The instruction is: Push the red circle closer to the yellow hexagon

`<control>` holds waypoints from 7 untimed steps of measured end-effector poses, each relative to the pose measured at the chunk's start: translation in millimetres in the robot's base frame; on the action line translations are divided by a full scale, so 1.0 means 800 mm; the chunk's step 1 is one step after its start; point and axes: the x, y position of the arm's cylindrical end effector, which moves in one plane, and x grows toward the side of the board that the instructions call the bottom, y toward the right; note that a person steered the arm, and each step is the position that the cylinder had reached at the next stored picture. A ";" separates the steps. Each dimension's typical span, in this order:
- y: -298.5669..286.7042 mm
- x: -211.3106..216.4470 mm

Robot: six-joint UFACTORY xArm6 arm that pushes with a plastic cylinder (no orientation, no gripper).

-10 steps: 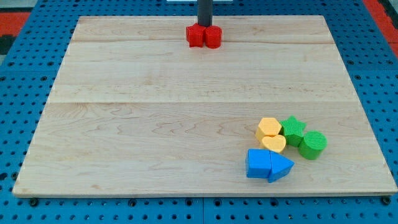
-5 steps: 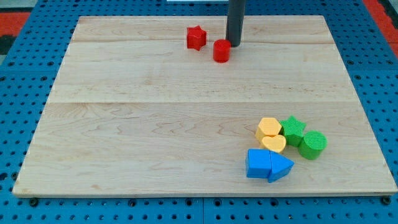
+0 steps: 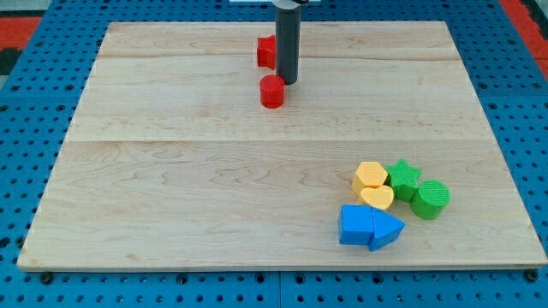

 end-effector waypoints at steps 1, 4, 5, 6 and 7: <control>-0.012 -0.001; -0.031 0.047; 0.043 0.101; 0.047 0.096; 0.078 0.090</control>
